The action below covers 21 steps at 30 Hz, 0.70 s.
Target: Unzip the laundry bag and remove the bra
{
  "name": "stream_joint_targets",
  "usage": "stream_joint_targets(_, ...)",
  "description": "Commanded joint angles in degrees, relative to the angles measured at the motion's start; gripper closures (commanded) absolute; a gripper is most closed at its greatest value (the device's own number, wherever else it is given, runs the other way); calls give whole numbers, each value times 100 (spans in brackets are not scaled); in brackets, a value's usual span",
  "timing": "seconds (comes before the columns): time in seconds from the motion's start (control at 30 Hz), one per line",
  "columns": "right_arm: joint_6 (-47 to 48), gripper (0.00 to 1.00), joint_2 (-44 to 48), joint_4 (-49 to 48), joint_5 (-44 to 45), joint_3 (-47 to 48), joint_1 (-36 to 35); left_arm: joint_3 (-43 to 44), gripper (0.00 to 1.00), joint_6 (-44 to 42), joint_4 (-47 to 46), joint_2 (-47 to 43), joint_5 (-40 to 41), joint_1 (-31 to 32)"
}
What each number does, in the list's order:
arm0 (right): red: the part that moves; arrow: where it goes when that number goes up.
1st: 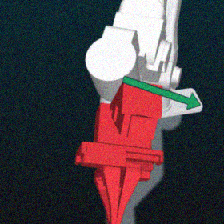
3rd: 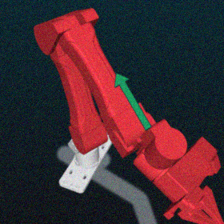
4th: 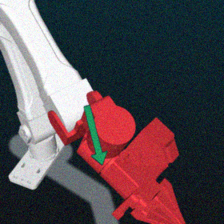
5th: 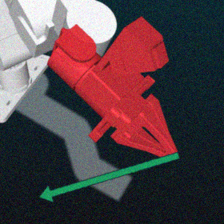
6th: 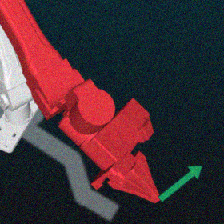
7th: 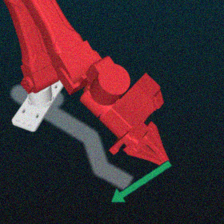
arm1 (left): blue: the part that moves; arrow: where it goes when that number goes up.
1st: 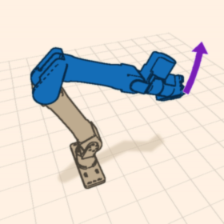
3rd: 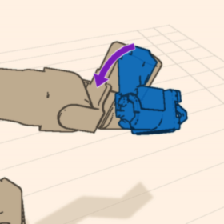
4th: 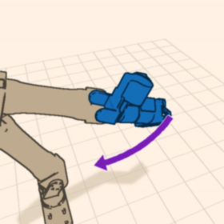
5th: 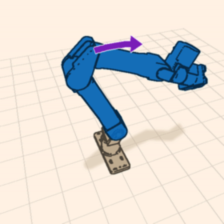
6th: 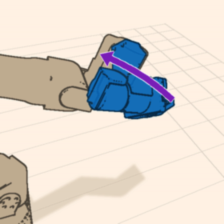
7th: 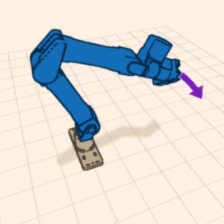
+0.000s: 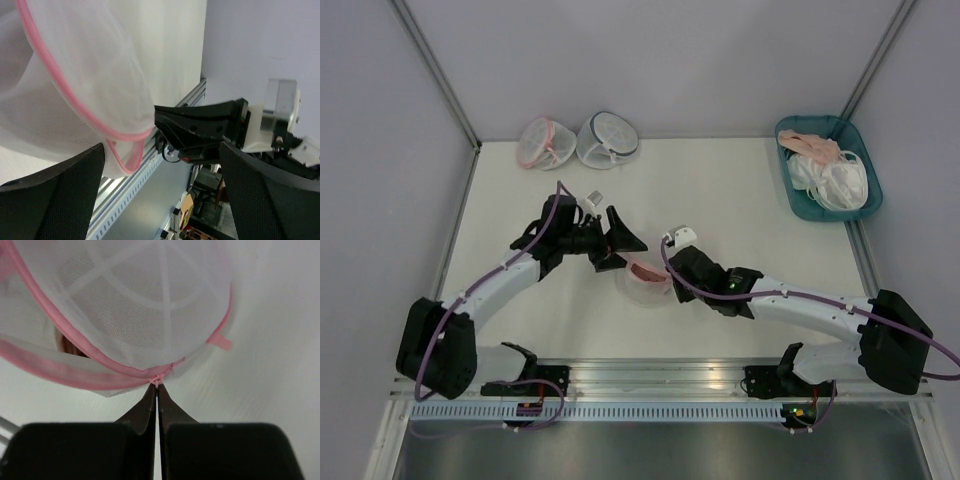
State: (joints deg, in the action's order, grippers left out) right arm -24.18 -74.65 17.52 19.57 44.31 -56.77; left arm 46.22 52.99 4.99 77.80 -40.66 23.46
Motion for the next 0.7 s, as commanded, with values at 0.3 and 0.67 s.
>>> stream_joint_targets(0.3, 502, 100, 381, -960, -2404, -81, 8, -481, 1, -141, 2515, -2857, 842, 44)
stream_joint_targets(0.67, 520, 99, 135, -1295, -3328, 25, 0, -1335, 1, 466, 1339, -2464, 639, 237)
